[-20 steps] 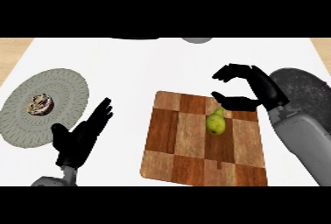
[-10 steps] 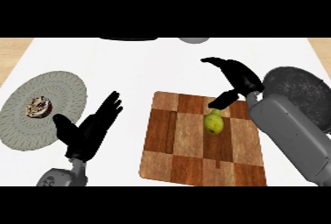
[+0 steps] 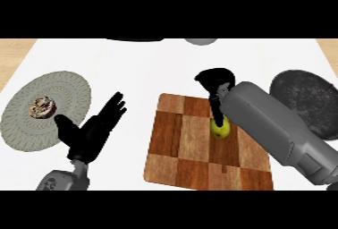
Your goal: Pick the pear from the cutting board and place it in the pan
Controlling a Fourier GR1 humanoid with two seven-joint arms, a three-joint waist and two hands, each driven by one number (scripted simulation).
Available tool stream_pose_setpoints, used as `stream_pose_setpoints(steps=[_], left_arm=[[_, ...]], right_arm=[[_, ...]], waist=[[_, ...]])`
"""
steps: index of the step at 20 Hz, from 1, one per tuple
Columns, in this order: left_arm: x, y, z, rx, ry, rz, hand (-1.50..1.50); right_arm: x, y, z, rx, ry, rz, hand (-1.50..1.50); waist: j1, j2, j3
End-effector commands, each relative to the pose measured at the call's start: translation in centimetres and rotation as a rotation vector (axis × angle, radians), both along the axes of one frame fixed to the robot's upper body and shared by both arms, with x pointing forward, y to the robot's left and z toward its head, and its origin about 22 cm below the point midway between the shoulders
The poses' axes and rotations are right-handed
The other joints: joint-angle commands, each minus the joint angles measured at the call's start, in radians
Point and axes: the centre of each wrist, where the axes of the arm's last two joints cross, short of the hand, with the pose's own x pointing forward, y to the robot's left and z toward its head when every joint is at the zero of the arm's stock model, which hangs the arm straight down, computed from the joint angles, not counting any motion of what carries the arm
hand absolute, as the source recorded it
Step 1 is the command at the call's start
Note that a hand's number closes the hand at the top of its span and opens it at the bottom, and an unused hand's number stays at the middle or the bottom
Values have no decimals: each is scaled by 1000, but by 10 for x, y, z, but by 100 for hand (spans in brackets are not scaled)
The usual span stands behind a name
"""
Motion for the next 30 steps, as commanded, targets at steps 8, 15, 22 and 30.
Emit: stream_pose_setpoints(steps=[8,15,22,30], left_arm=[[-2,-4,-4,-28,-1,32,0],[1,5,-2,-3,-11,61,0],[-5,10,2,-15,6,56,0],[-12,12,-10,-1,-13,53,0]], right_arm=[[-8,96,-18,-398,335,13,-150],[-22,104,-36,-398,305,-13,-150],[-18,96,-40,-522,217,-5,-150],[-30,80,-52,-556,244,34,-150]], waist=[[-34,-1,4],[-40,-3,5],[-46,-3,5],[-57,-7,5]])
